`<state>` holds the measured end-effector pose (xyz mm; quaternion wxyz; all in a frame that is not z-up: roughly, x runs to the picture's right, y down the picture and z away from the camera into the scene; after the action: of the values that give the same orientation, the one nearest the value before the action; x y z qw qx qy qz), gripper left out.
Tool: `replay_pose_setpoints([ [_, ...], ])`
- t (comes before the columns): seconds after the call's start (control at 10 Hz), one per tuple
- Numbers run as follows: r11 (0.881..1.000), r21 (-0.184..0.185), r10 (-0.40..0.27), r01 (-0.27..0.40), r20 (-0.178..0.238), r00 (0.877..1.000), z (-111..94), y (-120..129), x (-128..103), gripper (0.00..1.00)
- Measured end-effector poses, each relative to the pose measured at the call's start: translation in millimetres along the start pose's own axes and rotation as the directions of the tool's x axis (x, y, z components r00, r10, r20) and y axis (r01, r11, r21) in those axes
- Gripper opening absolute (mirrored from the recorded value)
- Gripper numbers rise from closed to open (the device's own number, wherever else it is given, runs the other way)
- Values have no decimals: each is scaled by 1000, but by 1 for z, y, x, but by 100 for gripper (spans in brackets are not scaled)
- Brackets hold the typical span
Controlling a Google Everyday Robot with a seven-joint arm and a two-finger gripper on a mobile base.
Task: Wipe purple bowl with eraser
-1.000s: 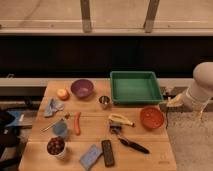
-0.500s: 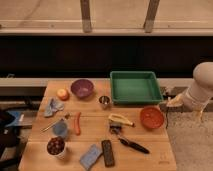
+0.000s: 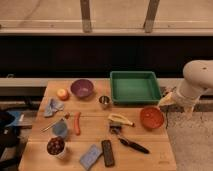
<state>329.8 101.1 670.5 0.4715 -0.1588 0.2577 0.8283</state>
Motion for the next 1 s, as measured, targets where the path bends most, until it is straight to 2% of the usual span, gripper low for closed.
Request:
replay_pose_setpoints([
  [0.2, 997, -24, -76, 76, -29, 997, 5, 26, 18, 80],
  [0.3, 992, -46, -123, 121, -46, 991, 6, 38, 34, 80],
  [0.4, 986, -63, -158, 154, -55, 986, 6, 48, 44, 80],
  [0.6, 967, -100, -243, 236, -68, 968, 5, 76, 68, 80],
  [0.8, 942, -128, -323, 311, -91, 942, 10, 103, 91, 80],
  [0.9, 926, -133, -367, 354, -98, 925, 13, 118, 104, 80],
  [1.0, 905, -130, -419, 405, -110, 901, 20, 134, 119, 80],
])
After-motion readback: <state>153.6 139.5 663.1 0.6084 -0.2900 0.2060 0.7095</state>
